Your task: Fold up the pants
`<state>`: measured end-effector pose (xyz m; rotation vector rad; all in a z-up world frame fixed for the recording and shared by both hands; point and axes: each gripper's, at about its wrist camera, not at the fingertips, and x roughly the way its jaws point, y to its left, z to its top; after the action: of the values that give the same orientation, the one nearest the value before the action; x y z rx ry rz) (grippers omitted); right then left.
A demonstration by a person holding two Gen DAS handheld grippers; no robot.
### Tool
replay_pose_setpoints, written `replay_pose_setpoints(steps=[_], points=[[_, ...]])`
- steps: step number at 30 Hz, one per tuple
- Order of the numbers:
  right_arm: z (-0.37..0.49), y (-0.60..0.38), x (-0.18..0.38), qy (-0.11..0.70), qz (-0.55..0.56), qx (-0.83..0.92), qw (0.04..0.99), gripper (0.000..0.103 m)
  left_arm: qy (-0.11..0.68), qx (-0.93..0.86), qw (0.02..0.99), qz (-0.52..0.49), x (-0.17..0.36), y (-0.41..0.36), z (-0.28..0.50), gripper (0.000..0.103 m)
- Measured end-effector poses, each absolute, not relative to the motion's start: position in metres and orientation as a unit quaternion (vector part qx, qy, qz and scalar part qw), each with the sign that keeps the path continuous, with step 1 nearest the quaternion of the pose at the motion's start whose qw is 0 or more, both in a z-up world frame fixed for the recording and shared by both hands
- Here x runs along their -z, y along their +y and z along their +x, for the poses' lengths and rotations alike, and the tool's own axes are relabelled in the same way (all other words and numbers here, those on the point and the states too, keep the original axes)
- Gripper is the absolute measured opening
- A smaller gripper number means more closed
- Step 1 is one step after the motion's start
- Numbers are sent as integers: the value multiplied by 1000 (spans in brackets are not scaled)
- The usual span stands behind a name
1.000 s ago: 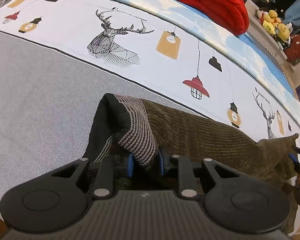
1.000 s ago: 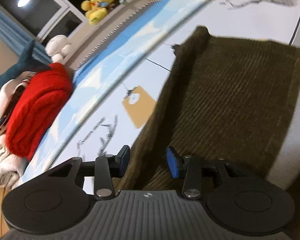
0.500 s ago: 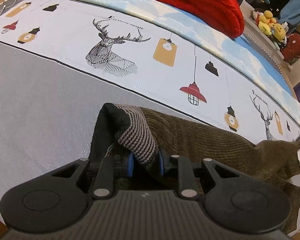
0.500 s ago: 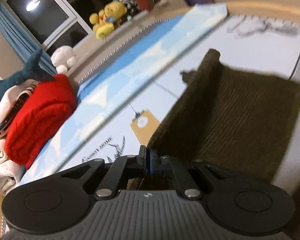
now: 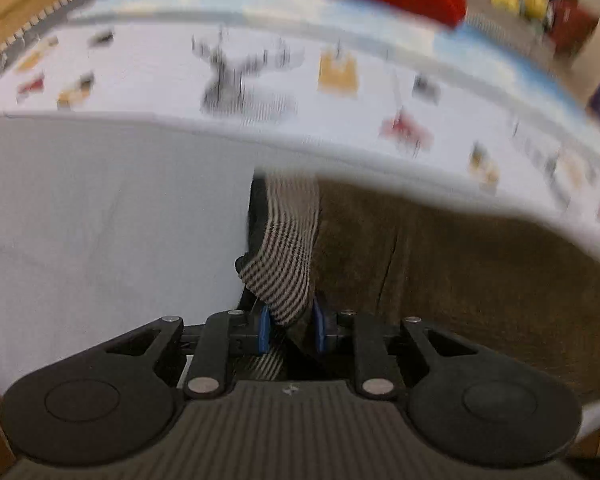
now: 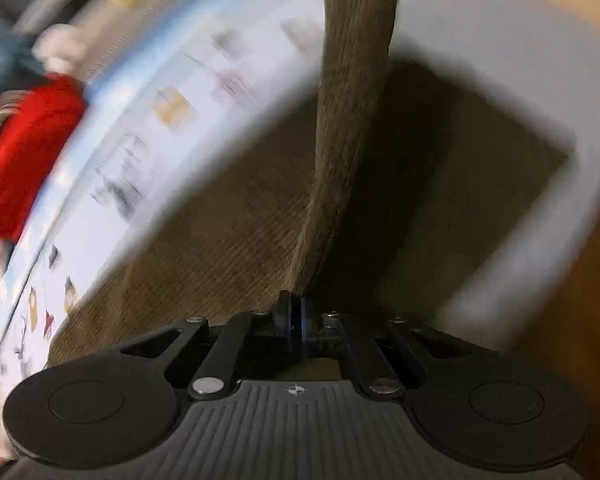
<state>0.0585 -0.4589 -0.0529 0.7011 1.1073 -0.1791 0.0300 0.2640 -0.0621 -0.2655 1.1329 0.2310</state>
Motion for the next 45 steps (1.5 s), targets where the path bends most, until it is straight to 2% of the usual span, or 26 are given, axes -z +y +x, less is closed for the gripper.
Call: replay_pose_setpoints(steps=[3, 5, 6, 7, 8, 9, 15, 21, 23, 24, 25, 26, 28, 32, 35, 37, 39, 41, 45], points=[[49, -489, 45, 472, 266, 132, 830, 7, 549, -120, 812, -156, 73, 275, 32, 31], [40, -515, 43, 440, 267, 160, 842, 9, 546, -127, 806, -191, 75, 282, 32, 42], [35, -530, 45, 428, 290, 173, 838, 12, 548, -131, 800, -205, 78, 283, 33, 54], [30, -545, 49, 420, 317, 191, 829, 20, 552, -132, 795, -215, 80, 284, 33, 58], [26, -560, 54, 411, 345, 211, 817, 28, 553, -132, 792, -222, 81, 283, 34, 58], [24, -571, 59, 403, 367, 226, 807, 29, 550, -132, 793, -226, 81, 283, 35, 58], [24, -612, 82, 364, 432, 269, 780, 32, 536, -153, 793, -246, 80, 289, 43, 58], [47, -619, 102, 373, 419, 288, 776, 33, 536, -159, 793, -243, 82, 293, 46, 56], [50, -617, 98, 370, 409, 286, 784, 35, 536, -158, 795, -238, 82, 293, 47, 53], [53, -615, 97, 371, 400, 283, 789, 35, 536, -157, 796, -234, 82, 292, 48, 48], [56, -613, 96, 376, 387, 282, 794, 27, 535, -156, 798, -227, 82, 291, 48, 40], [59, -611, 95, 377, 373, 285, 799, 13, 533, -155, 801, -223, 81, 291, 47, 37], [63, -606, 88, 370, 352, 285, 811, 12, 520, -148, 812, -222, 75, 292, 44, 28], [55, -594, 36, 256, 329, 251, 874, 11, 461, -128, 846, -234, 50, 295, 28, 25], [35, -601, 22, 209, 366, 266, 867, 11, 441, -107, 865, -215, 37, 295, 14, 25], [34, -612, 35, 250, 361, 294, 849, 11, 474, -96, 851, -202, 49, 296, 12, 25], [45, -618, 60, 332, 334, 307, 827, 11, 533, -93, 820, -185, 72, 295, 16, 26], [52, -620, 82, 385, 321, 311, 807, 12, 573, -85, 798, -166, 88, 292, 18, 30], [58, -612, 87, 414, 278, 325, 804, 17, 552, -115, 811, -154, 75, 295, 17, 56]])
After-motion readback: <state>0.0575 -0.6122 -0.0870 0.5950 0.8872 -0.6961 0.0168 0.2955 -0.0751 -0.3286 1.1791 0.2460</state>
